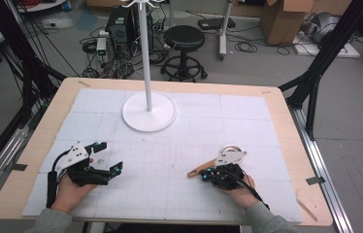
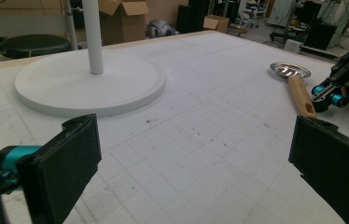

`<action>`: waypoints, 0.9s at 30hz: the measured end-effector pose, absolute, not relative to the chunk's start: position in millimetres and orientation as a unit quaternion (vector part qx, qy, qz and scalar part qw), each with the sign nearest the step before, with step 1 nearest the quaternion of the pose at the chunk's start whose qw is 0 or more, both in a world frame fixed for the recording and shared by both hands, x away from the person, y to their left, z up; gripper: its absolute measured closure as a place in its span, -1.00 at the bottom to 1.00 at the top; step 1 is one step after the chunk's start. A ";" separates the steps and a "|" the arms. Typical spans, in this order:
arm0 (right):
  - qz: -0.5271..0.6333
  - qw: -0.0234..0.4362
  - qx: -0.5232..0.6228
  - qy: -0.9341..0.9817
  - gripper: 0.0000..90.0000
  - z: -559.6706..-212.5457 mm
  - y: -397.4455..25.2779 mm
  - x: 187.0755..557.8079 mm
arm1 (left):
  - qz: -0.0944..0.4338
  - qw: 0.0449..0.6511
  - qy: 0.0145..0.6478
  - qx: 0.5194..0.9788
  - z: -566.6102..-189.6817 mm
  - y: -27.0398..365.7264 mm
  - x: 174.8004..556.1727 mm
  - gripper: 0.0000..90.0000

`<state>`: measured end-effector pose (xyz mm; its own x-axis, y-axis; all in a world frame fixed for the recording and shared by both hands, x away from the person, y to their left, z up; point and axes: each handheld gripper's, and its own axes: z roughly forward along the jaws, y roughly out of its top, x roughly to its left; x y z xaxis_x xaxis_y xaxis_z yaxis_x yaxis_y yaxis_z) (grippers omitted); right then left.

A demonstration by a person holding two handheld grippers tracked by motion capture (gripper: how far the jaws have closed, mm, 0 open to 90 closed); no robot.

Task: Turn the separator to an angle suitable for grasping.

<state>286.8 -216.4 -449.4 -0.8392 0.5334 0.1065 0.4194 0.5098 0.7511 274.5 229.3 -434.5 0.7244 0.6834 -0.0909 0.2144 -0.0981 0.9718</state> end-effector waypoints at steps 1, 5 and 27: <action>0.413 0.069 0.276 0.865 1.00 -449.2 -215.6 287.6 | 0.197 0.594 0.314 0.714 -434.5 229.4 274.5 -0.94; 0.410 0.073 0.281 0.865 1.00 -448.7 -212.3 291.1 | 0.197 0.594 0.314 0.714 -434.4 229.5 274.4 -0.94; 0.405 0.086 0.294 0.862 1.00 -447.9 -192.5 313.7 | 0.196 0.593 0.315 0.714 -434.6 229.8 274.6 -0.94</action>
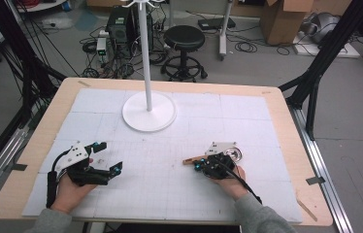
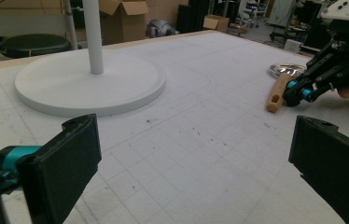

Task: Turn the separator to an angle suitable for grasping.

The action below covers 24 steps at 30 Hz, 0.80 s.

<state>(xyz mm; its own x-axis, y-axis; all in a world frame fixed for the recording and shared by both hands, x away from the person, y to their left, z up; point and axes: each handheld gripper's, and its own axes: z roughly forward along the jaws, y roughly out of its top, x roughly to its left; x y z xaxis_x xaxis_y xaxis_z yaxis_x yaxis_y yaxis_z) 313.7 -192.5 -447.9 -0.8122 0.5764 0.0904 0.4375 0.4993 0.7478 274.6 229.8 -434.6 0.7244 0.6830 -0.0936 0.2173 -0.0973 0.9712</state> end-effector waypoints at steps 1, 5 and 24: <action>0.404 0.091 0.293 0.862 1.00 -448.2 -191.7 315.6 | 0.196 0.593 0.316 0.714 -434.6 229.7 274.7 -0.94; 0.403 0.092 0.302 0.859 1.00 -448.2 -188.1 321.2 | 0.196 0.594 0.315 0.714 -434.6 229.7 274.7 -0.94; 0.397 0.125 0.318 0.852 1.00 -448.7 -169.4 340.9 | 0.193 0.592 0.319 0.714 -434.8 230.4 275.1 -0.94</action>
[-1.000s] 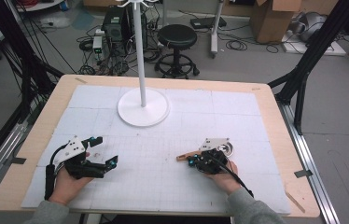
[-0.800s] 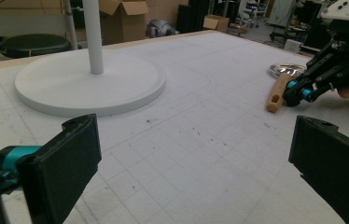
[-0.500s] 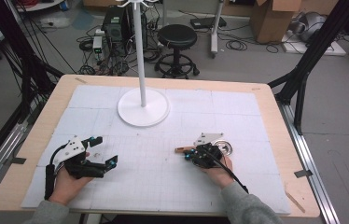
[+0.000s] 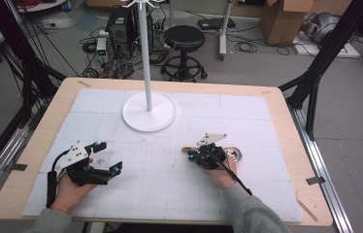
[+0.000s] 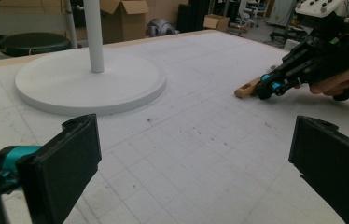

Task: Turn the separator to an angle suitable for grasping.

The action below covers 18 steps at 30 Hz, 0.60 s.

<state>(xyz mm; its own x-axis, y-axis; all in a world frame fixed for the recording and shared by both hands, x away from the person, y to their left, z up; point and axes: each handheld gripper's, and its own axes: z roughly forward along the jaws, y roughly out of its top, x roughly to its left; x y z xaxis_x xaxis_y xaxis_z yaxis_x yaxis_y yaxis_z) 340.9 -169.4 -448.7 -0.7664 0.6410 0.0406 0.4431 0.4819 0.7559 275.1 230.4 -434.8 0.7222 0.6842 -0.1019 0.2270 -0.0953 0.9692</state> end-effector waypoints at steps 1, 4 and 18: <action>0.396 0.127 0.320 0.851 1.00 -448.5 -168.8 341.9 | 0.193 0.592 0.319 0.715 -434.8 230.4 275.0 -0.94; 0.397 0.130 0.324 0.849 1.00 -448.8 -167.2 345.9 | 0.194 0.593 0.315 0.715 -434.5 230.8 275.2 -0.94; 0.400 0.139 0.333 0.843 1.00 -449.6 -164.2 358.7 | 0.193 0.592 0.317 0.715 -434.6 231.0 274.8 -0.94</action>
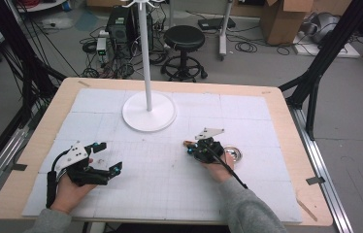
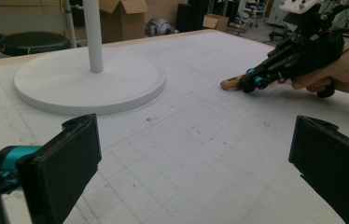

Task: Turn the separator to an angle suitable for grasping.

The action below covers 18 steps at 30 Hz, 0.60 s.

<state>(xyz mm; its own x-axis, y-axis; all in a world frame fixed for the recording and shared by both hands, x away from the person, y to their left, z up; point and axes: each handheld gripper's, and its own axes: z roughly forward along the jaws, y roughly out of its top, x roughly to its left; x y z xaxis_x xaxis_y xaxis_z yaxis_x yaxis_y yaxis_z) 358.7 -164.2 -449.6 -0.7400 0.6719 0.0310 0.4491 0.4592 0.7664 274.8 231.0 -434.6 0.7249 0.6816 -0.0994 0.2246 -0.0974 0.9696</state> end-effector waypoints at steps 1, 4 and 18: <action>0.402 0.132 0.335 0.842 1.00 -449.4 -165.1 359.0 | 0.192 0.593 0.317 0.715 -434.5 231.1 274.8 -0.94; 0.416 0.113 0.333 0.839 1.00 -444.4 -169.5 358.1 | 0.193 0.593 0.316 0.715 -434.6 231.4 274.9 -0.94; 0.440 0.087 0.279 0.849 0.92 -407.1 -216.5 358.4 | 0.194 0.589 0.320 0.717 -435.2 230.7 275.2 -0.94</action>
